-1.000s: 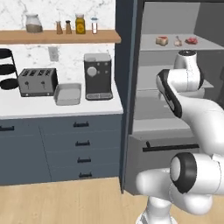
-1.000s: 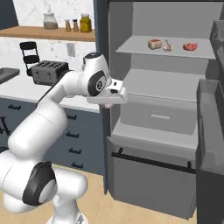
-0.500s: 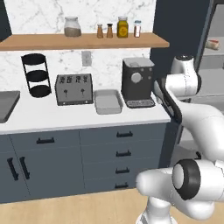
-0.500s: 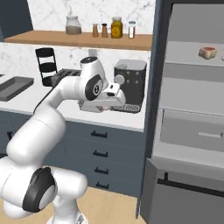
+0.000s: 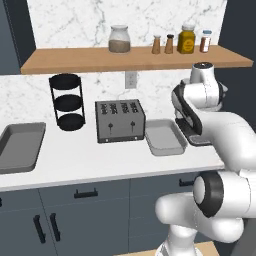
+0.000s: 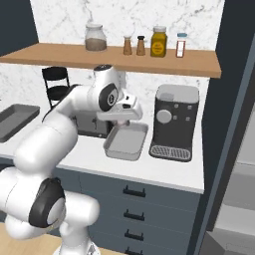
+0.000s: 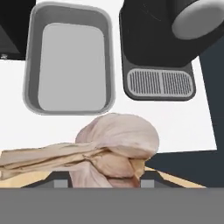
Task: Place one garlic and one steak in each tupperware on the nearby counter, to pack two identical lunches.
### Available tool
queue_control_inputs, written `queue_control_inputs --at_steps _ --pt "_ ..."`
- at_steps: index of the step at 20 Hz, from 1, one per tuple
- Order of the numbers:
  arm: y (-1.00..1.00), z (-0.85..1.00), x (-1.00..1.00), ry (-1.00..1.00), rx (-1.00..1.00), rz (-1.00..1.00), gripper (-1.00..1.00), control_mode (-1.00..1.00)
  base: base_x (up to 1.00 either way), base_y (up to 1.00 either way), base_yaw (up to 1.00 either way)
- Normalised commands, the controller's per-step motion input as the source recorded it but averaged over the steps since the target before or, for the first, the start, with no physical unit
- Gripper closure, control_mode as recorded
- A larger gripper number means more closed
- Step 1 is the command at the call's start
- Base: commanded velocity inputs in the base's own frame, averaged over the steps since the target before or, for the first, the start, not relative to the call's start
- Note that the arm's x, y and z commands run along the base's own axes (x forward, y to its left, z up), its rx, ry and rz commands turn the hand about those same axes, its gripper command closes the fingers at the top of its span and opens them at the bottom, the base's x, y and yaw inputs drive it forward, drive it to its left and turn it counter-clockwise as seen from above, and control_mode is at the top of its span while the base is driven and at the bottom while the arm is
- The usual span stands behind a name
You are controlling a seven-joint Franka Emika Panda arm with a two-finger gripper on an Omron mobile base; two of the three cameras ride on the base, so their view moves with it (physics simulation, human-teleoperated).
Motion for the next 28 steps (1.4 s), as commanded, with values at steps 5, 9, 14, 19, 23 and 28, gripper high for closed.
queue_control_inputs --at_steps 5,9,14,19,23,28 --pt "0.00 -0.93 0.81 0.20 0.18 0.00 1.00 -1.00 0.00 0.00 0.00" --pt "0.07 -0.96 0.73 0.05 0.28 0.00 1.00 -1.00 0.00 0.00 0.00" --pt "0.40 -0.74 0.66 -0.04 0.09 0.00 1.00 -1.00 0.00 0.00 0.00" --pt "0.47 -0.82 0.71 -0.02 0.00 0.00 1.00 -1.00 0.00 0.00 0.00" --pt "0.00 -0.50 0.49 -0.04 0.00 0.00 -1.00 -1.00 0.00 0.00 0.00" --pt "0.00 0.30 0.01 0.00 0.02 -0.05 -1.00 -1.00 0.00 0.00 0.00"
